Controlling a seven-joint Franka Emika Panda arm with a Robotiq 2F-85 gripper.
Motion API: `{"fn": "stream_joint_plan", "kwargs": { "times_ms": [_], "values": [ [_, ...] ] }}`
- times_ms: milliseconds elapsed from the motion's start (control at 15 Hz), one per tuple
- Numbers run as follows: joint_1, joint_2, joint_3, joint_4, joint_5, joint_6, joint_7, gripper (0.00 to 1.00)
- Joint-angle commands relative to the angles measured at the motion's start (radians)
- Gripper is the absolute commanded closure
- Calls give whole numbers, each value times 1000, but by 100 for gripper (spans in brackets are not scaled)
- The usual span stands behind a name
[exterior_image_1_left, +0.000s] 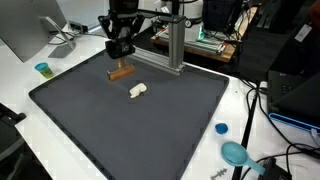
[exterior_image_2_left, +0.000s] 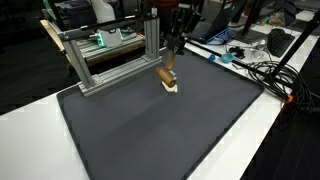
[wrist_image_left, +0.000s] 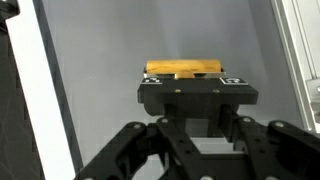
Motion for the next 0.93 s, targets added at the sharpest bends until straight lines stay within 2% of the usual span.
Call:
{"fn": "stream_joint_plan", "kwargs": {
  "times_ms": [0,200,400,733,867],
  "values": [
    [6,-1,-11,-3,29,-7,-27,78],
    [-20,-31,-14,-42,95,15,-104,78],
    [-49,-59,-24,-66,168,56,-236,78],
    [-80,-18,-17,-92,338,204,-493,78],
    [-81,-19,-14,-124,404,247,-558,78]
  ]
}}
